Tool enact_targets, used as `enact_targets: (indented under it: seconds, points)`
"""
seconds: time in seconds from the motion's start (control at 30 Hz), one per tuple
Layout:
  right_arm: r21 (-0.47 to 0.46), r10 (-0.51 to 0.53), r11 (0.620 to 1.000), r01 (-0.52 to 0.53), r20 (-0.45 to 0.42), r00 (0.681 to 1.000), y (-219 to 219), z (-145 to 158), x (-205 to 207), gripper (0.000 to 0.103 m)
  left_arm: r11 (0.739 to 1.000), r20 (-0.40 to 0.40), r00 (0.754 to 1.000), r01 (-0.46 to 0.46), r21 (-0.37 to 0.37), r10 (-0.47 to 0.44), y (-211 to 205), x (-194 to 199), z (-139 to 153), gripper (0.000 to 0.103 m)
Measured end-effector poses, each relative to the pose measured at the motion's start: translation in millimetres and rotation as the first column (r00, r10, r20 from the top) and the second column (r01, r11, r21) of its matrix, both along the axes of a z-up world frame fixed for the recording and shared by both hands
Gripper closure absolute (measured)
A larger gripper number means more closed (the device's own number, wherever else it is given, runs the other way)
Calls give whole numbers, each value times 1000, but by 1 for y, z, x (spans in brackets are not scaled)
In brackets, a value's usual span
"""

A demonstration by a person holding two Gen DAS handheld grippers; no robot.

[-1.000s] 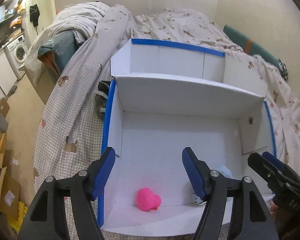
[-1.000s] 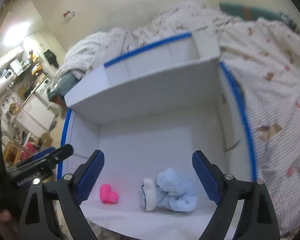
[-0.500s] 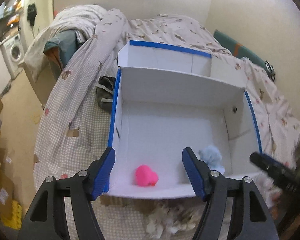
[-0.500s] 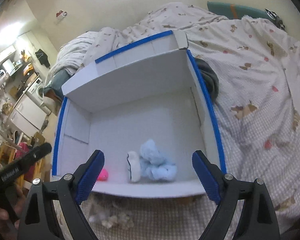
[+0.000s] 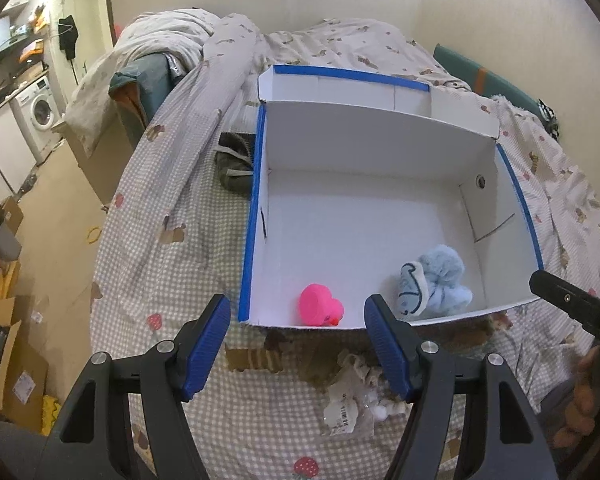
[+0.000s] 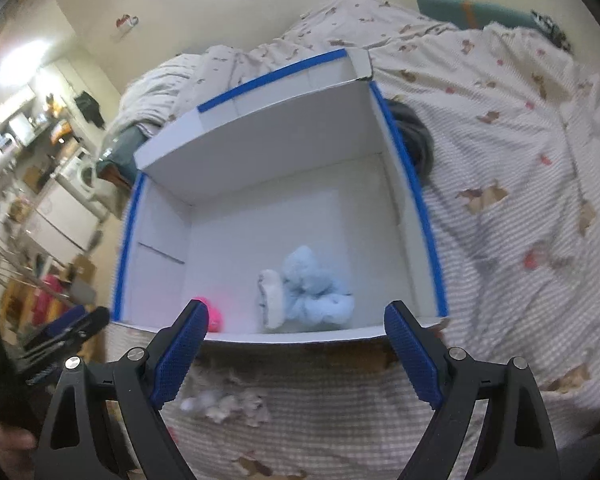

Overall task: Organize soft objects
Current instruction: 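Withdraw both open grippers from the box toward the remaining items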

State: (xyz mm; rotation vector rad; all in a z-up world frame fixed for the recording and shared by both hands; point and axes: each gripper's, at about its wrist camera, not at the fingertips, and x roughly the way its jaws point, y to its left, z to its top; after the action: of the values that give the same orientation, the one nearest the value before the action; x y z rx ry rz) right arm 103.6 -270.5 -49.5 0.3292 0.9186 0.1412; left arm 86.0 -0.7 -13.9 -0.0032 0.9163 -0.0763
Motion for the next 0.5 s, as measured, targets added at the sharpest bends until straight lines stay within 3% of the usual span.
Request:
enact_targets:
  seconds: [0.5]
  points:
    - [-141,-25,990,12,-91,996,-17,-31,-14,8,999,-56,998,-24,30,26,5,-5,-20,36]
